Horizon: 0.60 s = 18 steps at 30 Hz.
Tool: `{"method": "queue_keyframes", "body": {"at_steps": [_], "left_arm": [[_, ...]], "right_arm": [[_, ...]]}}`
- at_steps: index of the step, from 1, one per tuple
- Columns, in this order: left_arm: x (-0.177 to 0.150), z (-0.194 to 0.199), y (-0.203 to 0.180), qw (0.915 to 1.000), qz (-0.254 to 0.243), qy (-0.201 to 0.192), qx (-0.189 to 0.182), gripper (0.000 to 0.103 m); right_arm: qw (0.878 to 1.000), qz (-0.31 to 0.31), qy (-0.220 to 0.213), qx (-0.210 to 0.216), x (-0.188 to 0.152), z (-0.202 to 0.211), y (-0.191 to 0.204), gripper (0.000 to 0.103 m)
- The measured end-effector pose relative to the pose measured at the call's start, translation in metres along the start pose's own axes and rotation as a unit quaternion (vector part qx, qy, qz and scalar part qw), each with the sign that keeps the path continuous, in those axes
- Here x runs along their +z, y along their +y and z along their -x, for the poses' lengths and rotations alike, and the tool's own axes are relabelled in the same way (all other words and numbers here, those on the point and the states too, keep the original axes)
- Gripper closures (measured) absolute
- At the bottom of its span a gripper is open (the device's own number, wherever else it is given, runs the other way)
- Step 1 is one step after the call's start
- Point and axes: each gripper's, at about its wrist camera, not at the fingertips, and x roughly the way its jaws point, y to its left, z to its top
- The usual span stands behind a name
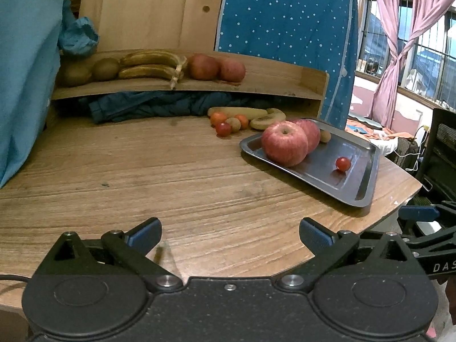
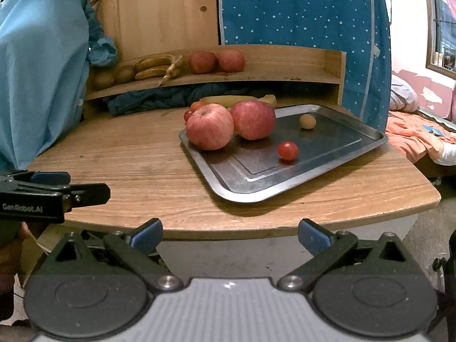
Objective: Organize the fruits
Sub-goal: 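Withdraw both open tools away from the tray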
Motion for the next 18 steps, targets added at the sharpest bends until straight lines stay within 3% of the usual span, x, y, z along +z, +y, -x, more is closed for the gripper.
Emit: {"method": "queue_keyframes", "body": {"at_steps": [18], "left_arm": [[0.0022, -0.0012, 0.0008, 1.0, 0.002, 0.001, 0.002, 0.001]], "right_arm": [[1.0, 0.0, 0.004, 0.0, 0.004, -0.0053, -0.0015, 0.0]]}}
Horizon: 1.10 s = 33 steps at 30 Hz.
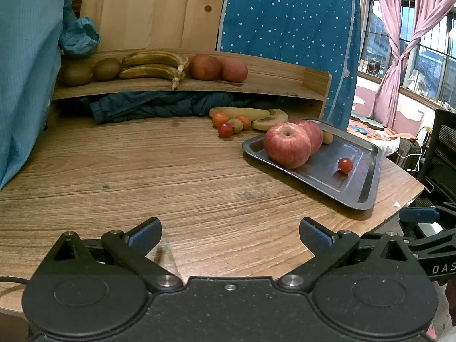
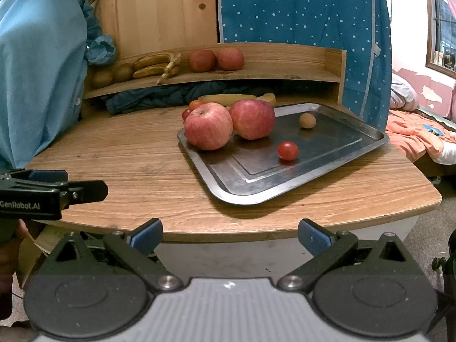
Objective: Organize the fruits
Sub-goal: 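Withdraw both open tools away from the tray, then move left tool toward a cherry tomato while right tool approaches the small orange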
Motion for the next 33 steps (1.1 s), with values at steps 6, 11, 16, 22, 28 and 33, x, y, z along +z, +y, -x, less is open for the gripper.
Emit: {"method": "queue_keyframes", "body": {"at_steps": [6, 11, 16, 22, 28, 33], "left_arm": [[0.002, -0.002, 0.001, 1.0, 0.002, 0.001, 0.003, 0.001], [0.007, -0.005, 0.002, 1.0, 0.004, 0.002, 0.008, 0.001], [0.013, -0.01, 0.002, 0.9999, 0.006, 0.004, 0.014, 0.001], [0.021, -0.017, 0.004, 0.9996, 0.01, 0.009, 0.026, 0.001], [0.033, -0.024, 0.006, 0.9993, 0.01, 0.006, 0.036, 0.001], [0.046, -0.03, 0.009, 0.9987, 0.011, 0.003, 0.049, 0.001]], "right_arm": [[1.0, 0.002, 0.0, 0.0, 0.001, -0.001, -0.001, 0.0], [1.0, 0.008, -0.001, 0.001, 0.005, -0.002, 0.001, 0.0], [1.0, 0.015, -0.005, 0.006, 0.012, -0.004, 0.002, 0.0], [1.0, 0.011, -0.017, 0.013, 0.018, -0.003, -0.002, 0.0], [0.999, 0.006, -0.04, 0.019, 0.031, -0.002, -0.01, 0.0], [0.999, 0.003, -0.048, 0.022, 0.043, -0.006, -0.014, 0.0]]}}
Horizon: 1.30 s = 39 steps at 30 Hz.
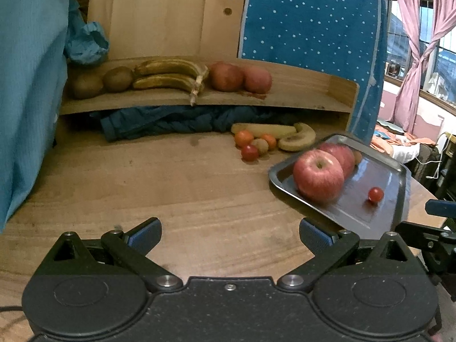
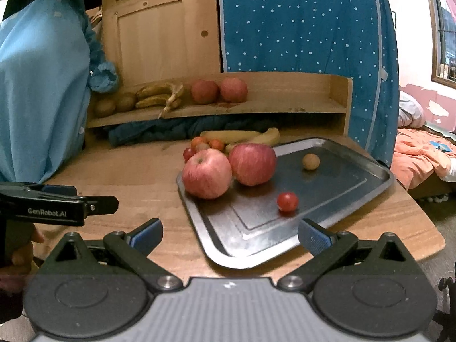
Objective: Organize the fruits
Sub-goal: 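Move left tool toward a cherry tomato while right tool approaches the small orange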
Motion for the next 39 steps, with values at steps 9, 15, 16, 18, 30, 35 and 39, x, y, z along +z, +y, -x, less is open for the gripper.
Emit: {"method": "queue_keyframes", "body": {"at_steps": [9, 15, 16, 18, 30, 35, 39], "left_arm": [[0.025, -0.016, 0.004, 0.9998, 0.0, -0.005, 0.02, 0.001], [0.043, -0.031, 0.007, 0.9994, -0.007, -0.006, 0.033, 0.001], [0.047, -0.034, 0.007, 0.9993, -0.009, -0.006, 0.036, 0.001], [0.055, -0.041, 0.009, 0.999, -0.012, -0.005, 0.042, 0.001], [0.097, -0.09, 0.012, 0.9971, -0.047, 0.002, 0.059, 0.001], [0.102, -0.116, 0.008, 0.9968, -0.071, 0.017, 0.032, 0.001], [0.099, -0.132, 0.003, 0.9954, -0.088, 0.035, 0.014, 0.001]], "right_arm": [[1.0, -0.006, -0.008, 0.005, 0.018, -0.019, -0.009, 0.0], [1.0, 0.001, -0.011, 0.008, 0.033, -0.039, -0.016, 0.0], [1.0, 0.002, -0.011, 0.008, 0.037, -0.042, -0.017, 0.0], [1.0, -0.001, -0.012, 0.01, 0.044, -0.05, -0.021, 0.0], [0.999, 0.036, 0.001, 0.018, 0.082, -0.112, -0.031, 0.0], [0.994, 0.092, 0.001, 0.065, 0.106, -0.135, -0.034, 0.0], [0.986, 0.134, 0.016, 0.097, 0.121, -0.159, -0.036, 0.0]]}}
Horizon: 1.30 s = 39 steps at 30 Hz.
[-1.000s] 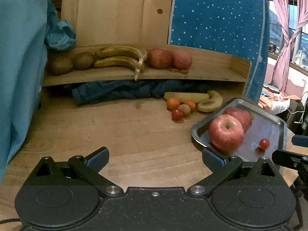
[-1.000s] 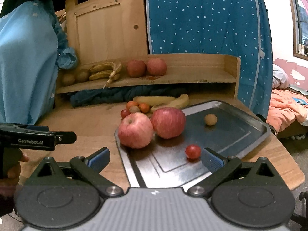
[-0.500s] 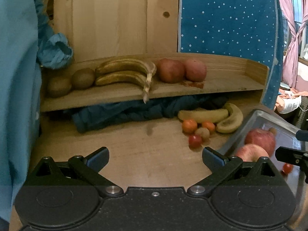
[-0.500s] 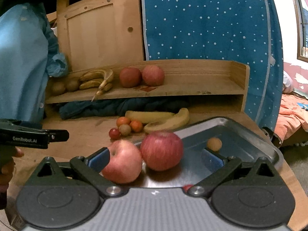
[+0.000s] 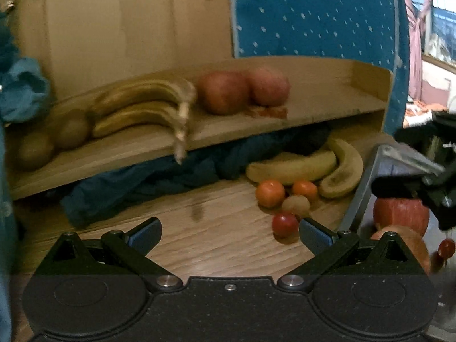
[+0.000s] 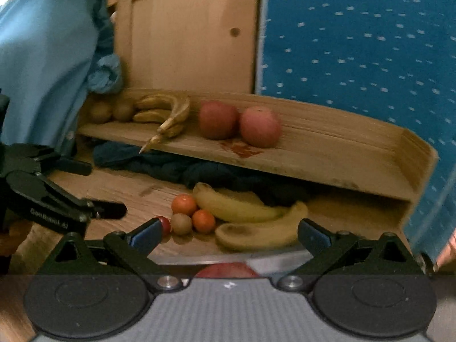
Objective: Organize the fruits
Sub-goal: 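Move left tool toward a cherry tomato while right tool approaches the small orange, then close left tool on the cherry tomato while right tool closes on the orange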
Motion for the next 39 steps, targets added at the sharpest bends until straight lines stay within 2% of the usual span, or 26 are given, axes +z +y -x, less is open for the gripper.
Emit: {"method": "queue_keyframes", "body": {"at_steps": [3, 8, 15, 21, 25, 27, 29, 33, 36, 37, 38, 39], "left_arm": [[-0.002, -0.01, -0.002, 0.9998, -0.006, 0.014, -0.013, 0.001], [-0.003, -0.023, -0.002, 0.9989, -0.014, 0.028, -0.036, 0.001], [0.0, -0.038, -0.009, 0.9968, -0.039, 0.033, -0.061, 0.008], [0.004, -0.046, -0.009, 0.995, -0.047, 0.035, -0.081, 0.024], [0.004, -0.051, -0.009, 0.9931, -0.05, 0.043, -0.097, 0.042], [0.003, -0.052, -0.009, 0.9922, -0.047, 0.042, -0.108, 0.049], [0.004, -0.053, -0.009, 0.9916, -0.048, 0.04, -0.113, 0.059], [0.007, -0.054, -0.01, 0.9906, -0.045, 0.038, -0.124, 0.075], [0.007, -0.053, -0.01, 0.9911, -0.038, 0.038, -0.122, 0.076], [0.007, -0.052, -0.009, 0.9914, -0.035, 0.039, -0.12, 0.076], [0.006, -0.051, -0.009, 0.9918, -0.032, 0.039, -0.118, 0.076], [0.006, -0.05, -0.007, 0.992, -0.029, 0.04, -0.116, 0.076]], "right_arm": [[0.999, 0.015, 0.012, 0.026, 0.007, -0.013, -0.004, 0.001], [0.997, 0.035, 0.032, 0.057, 0.016, -0.034, -0.004, 0.011], [0.99, 0.089, 0.055, 0.093, 0.021, -0.05, 0.003, 0.012], [0.983, 0.127, 0.08, 0.102, 0.027, -0.063, 0.005, 0.023], [0.979, 0.14, 0.098, 0.109, 0.027, -0.072, 0.007, 0.042], [0.978, 0.146, 0.106, 0.106, 0.025, -0.076, 0.009, 0.044], [0.977, 0.148, 0.114, 0.105, 0.024, -0.079, 0.01, 0.05], [0.976, 0.156, 0.118, 0.099, 0.022, -0.082, 0.014, 0.051], [0.975, 0.161, 0.118, 0.094, 0.021, -0.084, 0.016, 0.052], [0.975, 0.162, 0.119, 0.094, 0.021, -0.084, 0.016, 0.055], [0.974, 0.16, 0.124, 0.098, 0.02, -0.085, 0.017, 0.063], [0.974, 0.158, 0.127, 0.1, 0.02, -0.085, 0.017, 0.063]]}}
